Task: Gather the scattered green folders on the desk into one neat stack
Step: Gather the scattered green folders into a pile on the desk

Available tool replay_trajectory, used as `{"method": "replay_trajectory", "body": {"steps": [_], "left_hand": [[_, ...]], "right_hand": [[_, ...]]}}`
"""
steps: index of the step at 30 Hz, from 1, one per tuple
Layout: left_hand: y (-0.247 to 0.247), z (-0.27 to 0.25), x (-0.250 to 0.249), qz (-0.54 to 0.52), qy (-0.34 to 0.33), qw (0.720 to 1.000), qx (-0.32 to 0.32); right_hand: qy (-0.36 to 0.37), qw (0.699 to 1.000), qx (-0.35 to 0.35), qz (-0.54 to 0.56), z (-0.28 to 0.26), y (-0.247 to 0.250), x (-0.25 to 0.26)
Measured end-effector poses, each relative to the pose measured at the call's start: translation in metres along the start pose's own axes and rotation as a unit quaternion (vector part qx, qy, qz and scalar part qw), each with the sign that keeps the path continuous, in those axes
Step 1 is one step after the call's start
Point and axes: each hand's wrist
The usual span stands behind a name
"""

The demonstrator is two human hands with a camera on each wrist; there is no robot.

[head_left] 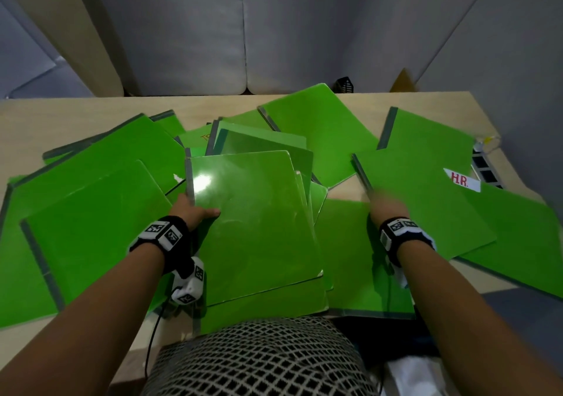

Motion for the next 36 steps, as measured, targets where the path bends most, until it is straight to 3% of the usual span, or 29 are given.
{"method": "replay_trajectory", "body": {"steps": [6, 10, 13, 15, 17, 20, 23, 25, 29, 36], "left_hand": [[0.003, -0.004, -0.005, 0.019, -0.009, 1.000, 0.004], [0.004, -0.009, -0.010, 0.024, -0.015, 1.000, 0.002], [0.005, -0.013, -0.011, 0.027, -0.022, 0.999, 0.002], [0.005, -0.015, -0.012, 0.032, -0.027, 0.999, 0.005], [0.005, -0.016, -0.012, 0.034, -0.029, 0.999, 0.005], [0.003, -0.018, -0.011, 0.034, -0.028, 0.999, 0.002], [0.003, -0.018, -0.011, 0.034, -0.032, 0.999, 0.002], [0.003, -0.020, -0.012, 0.039, -0.033, 0.999, 0.002], [0.002, -0.020, -0.010, 0.035, -0.032, 0.999, -0.001], [0.002, -0.019, -0.008, 0.029, -0.029, 0.999, -0.003]], "right_hand": [[0.120, 0.992, -0.024, -0.037, -0.052, 0.031, 0.036], [0.237, 0.964, 0.035, -0.119, -0.106, 0.018, 0.070], [0.261, 0.953, 0.054, -0.142, -0.121, 0.008, 0.071], [0.209, 0.972, 0.087, -0.055, -0.113, 0.007, 0.059], [0.088, 0.984, 0.102, 0.115, -0.094, 0.008, 0.039], [-0.144, 0.945, 0.069, 0.286, -0.078, 0.010, 0.006], [-0.280, 0.917, 0.079, 0.273, -0.079, -0.001, -0.025], [-0.291, 0.925, 0.093, 0.225, -0.090, -0.009, -0.036], [-0.205, 0.951, 0.145, 0.180, -0.101, -0.018, -0.049], [-0.195, 0.901, 0.191, 0.336, -0.108, 0.004, -0.058]]}}
Point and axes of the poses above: each hand's wrist, its own z-axis towards the middle knuckle, its own y-axis out of the back of the hand, x = y × z, and after that the axes turned 9 degrees about -y, right-handed
